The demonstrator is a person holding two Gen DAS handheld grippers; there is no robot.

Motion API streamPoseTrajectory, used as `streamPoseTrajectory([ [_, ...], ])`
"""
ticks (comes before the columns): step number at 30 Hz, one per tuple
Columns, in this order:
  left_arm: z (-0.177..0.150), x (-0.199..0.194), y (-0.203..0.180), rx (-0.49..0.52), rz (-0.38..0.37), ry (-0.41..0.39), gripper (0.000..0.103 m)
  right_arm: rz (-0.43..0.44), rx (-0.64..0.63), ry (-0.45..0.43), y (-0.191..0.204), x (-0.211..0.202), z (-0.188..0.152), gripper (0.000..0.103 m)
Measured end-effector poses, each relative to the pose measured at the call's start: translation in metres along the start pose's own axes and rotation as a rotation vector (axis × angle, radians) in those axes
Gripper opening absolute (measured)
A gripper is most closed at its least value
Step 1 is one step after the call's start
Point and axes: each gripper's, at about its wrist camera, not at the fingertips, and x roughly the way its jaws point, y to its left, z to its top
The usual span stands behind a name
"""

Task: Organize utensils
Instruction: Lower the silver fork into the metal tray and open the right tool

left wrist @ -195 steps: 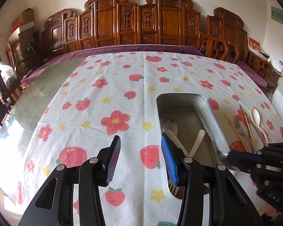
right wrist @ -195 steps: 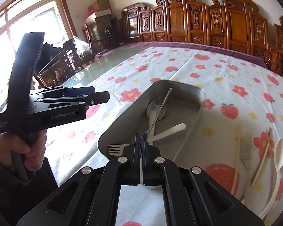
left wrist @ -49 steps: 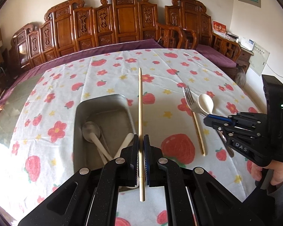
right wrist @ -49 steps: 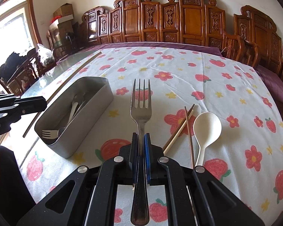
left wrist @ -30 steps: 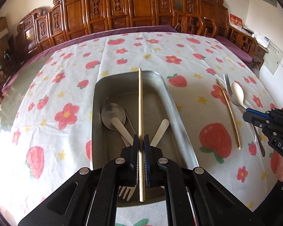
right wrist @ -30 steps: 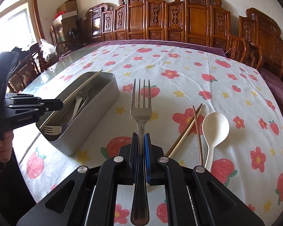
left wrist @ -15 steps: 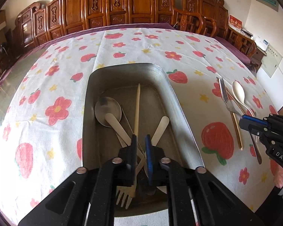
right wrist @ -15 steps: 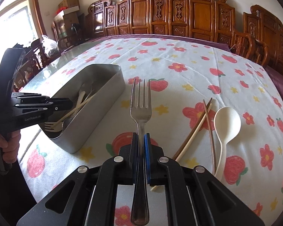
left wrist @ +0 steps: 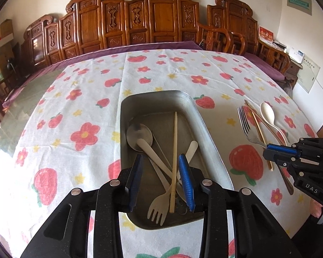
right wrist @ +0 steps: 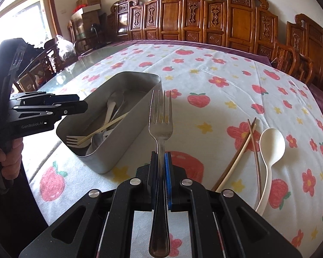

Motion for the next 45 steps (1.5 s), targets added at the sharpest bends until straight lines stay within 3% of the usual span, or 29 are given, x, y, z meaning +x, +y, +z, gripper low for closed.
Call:
streamPoseTrajectory([
  [15,0.010,-0.015,0.037,-0.066,0.026,-0.055,0.032,0.026,0.004,-0.039,0.030,-0.006,0.039,0.008],
  [24,0.014,-0.027,0.066,-0.120,0.055,-0.092,0.033,0.048,0.024,-0.030,0.055,0.017,0.064,0.008],
  [27,0.015,-0.030,0.074,-0.135,0.074,-0.107,0.040,0.053,0.039,-0.022,0.062,0.028,0.071,0.008],
  [37,0.015,-0.032,0.093,-0.182,0.083,-0.115,0.040,0.061,0.064,-0.012,0.081,0.057,0.092,0.008],
  [45,0.014,-0.032,0.094,-0.184,0.085,-0.113,0.040,0.028,0.068,0.033,0.085,0.087,0.086,0.008],
])
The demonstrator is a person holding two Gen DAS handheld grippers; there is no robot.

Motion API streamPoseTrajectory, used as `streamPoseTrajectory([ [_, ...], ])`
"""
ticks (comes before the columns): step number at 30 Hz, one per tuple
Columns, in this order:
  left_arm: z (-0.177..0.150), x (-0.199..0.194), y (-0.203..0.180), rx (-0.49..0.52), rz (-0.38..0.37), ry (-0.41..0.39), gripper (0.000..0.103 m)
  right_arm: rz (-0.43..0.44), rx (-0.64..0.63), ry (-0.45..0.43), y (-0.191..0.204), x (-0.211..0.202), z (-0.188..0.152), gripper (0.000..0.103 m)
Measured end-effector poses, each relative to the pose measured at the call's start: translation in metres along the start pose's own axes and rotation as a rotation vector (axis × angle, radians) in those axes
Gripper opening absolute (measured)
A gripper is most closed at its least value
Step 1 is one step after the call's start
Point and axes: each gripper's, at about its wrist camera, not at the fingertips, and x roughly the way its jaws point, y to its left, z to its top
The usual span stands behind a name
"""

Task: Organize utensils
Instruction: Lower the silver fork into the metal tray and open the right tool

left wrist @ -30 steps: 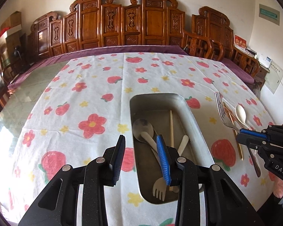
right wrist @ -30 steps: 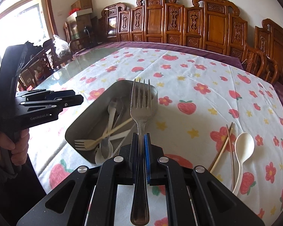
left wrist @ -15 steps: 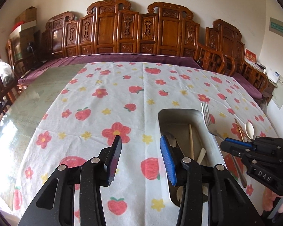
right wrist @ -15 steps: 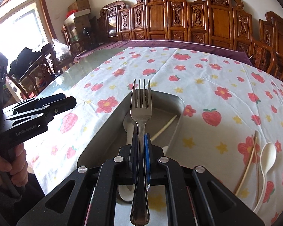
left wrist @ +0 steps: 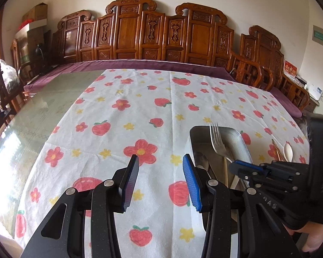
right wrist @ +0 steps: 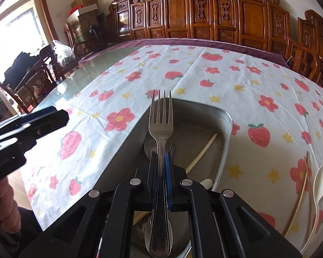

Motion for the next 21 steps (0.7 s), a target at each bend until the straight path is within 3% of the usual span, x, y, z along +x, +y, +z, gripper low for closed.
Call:
streamPoseTrajectory([
  [6,-0.001,0.001,-0.003,0.011,0.003,0.004,0.040,-0.017,0.002,0.036,-0.003,0.016,-0.012,0.009],
  [12,-0.002,0.003,-0.009,0.017,-0.003,0.009,0.040,0.011,0.003,-0.001,-0.007,0.003,-0.011,0.011],
  [16,-0.003,0.003,-0.022,0.026,-0.016,0.009,0.040,0.011,-0.014,-0.059,-0.019,-0.030,-0.015,0.011],
  [19,-0.005,0.003,-0.037,0.048,-0.034,0.008,0.041,-0.033,-0.027,-0.086,-0.039,-0.059,-0.027,0.011],
  [21,-0.006,0.001,-0.049,0.065,-0.048,0.004,0.047,-0.073,-0.025,-0.094,-0.059,-0.078,-0.038,0.011],
])
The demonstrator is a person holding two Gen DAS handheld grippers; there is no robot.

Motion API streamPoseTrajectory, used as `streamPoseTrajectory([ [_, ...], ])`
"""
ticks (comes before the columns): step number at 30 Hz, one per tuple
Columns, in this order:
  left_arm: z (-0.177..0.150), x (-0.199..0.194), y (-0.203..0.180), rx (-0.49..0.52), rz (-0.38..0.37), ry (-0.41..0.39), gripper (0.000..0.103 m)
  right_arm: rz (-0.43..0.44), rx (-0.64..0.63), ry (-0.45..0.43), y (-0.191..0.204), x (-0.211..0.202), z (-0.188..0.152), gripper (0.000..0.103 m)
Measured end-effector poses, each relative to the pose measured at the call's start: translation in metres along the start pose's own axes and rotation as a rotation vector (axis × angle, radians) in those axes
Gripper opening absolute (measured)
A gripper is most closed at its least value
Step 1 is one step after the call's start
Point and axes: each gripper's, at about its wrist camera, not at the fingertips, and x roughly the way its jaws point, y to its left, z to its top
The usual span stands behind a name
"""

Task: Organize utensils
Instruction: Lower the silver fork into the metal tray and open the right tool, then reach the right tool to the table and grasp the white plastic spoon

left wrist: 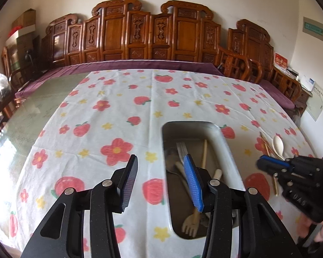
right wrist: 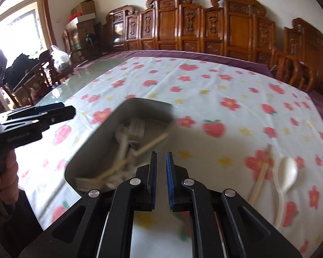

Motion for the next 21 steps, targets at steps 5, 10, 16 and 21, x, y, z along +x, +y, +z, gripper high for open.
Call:
streamPoseTrajectory([
  [5,-0.004,-0.004,-0.032,0.043,-0.032,-0.009,0.055,-0.134,0.008,-0.009,-0.058,-0.033,-0.021,0.011],
  [10,-0.011,-0.007,-0.061,0.097,-0.048,-0.008,0.059,-0.209,0.080,0.007,-0.114,-0.044,-0.038,0.027],
  [16,-0.022,-0.008,-0.090,0.154,-0.053,0.009,0.059,-0.210,0.175,0.068,-0.151,-0.023,-0.063,0.027],
  [21,-0.030,-0.008,-0.104,0.166,-0.064,0.032,0.059,-0.189,0.243,0.092,-0.163,-0.009,-0.071,0.027],
])
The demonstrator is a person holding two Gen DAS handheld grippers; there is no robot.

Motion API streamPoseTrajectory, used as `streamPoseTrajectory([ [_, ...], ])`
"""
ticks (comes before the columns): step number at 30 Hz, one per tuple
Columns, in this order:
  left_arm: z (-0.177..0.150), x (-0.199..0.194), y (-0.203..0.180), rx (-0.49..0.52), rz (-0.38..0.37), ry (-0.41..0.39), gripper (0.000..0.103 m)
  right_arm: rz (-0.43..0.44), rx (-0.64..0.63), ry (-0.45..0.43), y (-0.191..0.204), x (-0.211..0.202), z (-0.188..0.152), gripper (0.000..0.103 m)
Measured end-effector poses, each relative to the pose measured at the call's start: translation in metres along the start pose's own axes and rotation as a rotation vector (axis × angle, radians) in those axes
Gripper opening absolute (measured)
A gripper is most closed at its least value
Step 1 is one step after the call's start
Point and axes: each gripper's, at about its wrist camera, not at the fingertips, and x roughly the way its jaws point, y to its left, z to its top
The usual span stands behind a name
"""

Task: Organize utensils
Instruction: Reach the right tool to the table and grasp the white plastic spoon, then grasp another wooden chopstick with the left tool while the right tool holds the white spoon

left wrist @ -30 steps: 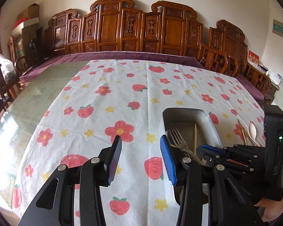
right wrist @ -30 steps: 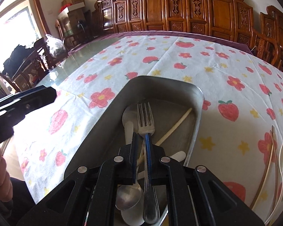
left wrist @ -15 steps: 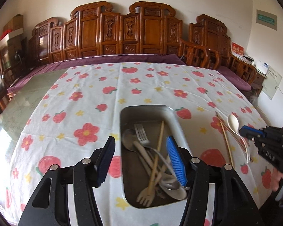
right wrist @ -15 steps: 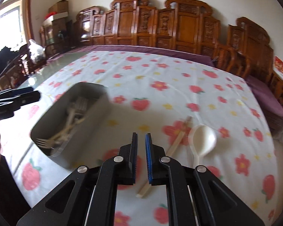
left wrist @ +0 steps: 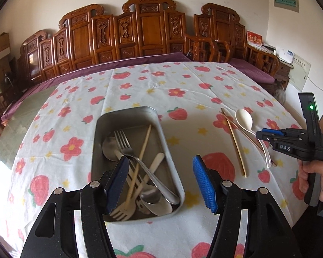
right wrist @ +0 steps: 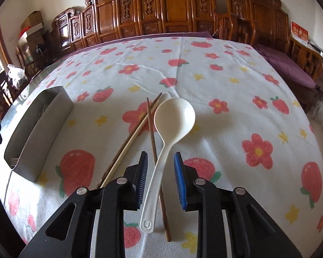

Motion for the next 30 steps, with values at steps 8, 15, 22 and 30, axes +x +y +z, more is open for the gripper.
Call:
streamPoseTrajectory([
  [8,-0.011,0.002,-0.028,0.042,0.013,0.046,0.059,0.017,0.050,0.042,-0.012,0.008,-0.004,0.024],
  [15,-0.013,0.000,-0.050,0.035,0.002,0.083,0.059,0.053,0.093,0.017,-0.027,-0.007,-0.004,0.011],
  [22,-0.008,0.001,-0.080,0.097,0.008,0.093,0.059,0.064,0.124,-0.018,-0.047,-0.021,-0.005,0.011],
  [30,-0.001,0.014,-0.108,0.133,-0.010,0.110,0.059,0.024,0.132,-0.066,-0.066,-0.031,-0.001,0.011],
])
